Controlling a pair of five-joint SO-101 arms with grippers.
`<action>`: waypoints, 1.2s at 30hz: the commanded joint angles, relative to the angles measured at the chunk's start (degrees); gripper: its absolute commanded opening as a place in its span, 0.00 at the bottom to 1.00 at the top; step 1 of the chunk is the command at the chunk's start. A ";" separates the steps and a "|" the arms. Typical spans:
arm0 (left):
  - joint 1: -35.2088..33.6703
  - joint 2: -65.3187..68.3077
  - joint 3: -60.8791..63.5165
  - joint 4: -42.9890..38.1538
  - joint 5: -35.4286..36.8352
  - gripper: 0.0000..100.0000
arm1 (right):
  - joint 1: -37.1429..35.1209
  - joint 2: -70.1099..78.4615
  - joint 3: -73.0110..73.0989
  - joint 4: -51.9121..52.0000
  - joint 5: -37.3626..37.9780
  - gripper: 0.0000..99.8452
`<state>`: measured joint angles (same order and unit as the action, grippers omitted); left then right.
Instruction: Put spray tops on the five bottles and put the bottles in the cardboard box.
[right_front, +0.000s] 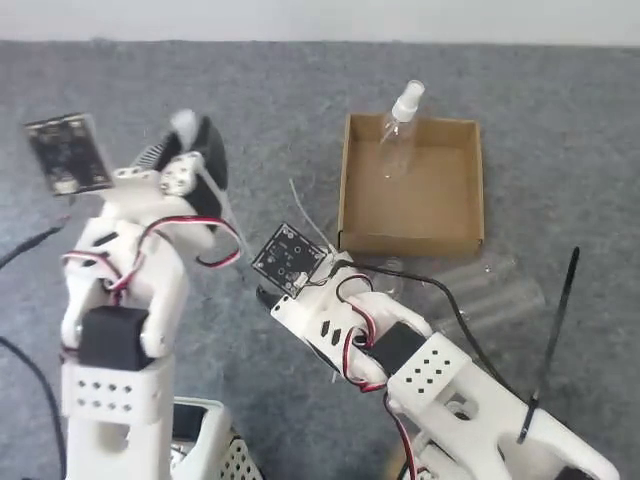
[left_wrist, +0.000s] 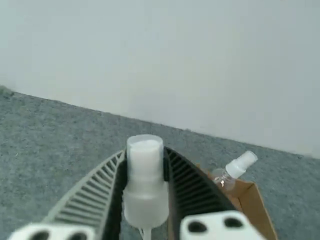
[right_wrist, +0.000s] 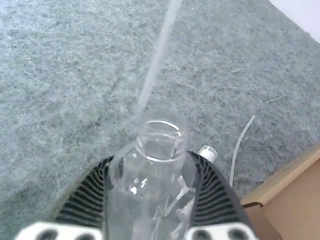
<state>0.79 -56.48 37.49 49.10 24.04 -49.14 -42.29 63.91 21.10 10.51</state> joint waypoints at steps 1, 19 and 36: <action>0.88 -1.05 0.84 -3.34 0.70 0.01 | -0.31 -2.59 -0.44 -1.45 -0.70 0.01; 1.93 -1.14 -2.33 -2.64 0.70 0.01 | -0.31 -2.59 -0.18 -1.45 -0.53 0.01; 5.10 -1.14 7.25 4.04 0.26 0.01 | 3.12 -2.59 0.35 -5.14 -1.41 0.01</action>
<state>5.63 -56.40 45.32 50.51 24.31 -48.70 -42.29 65.14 19.69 10.51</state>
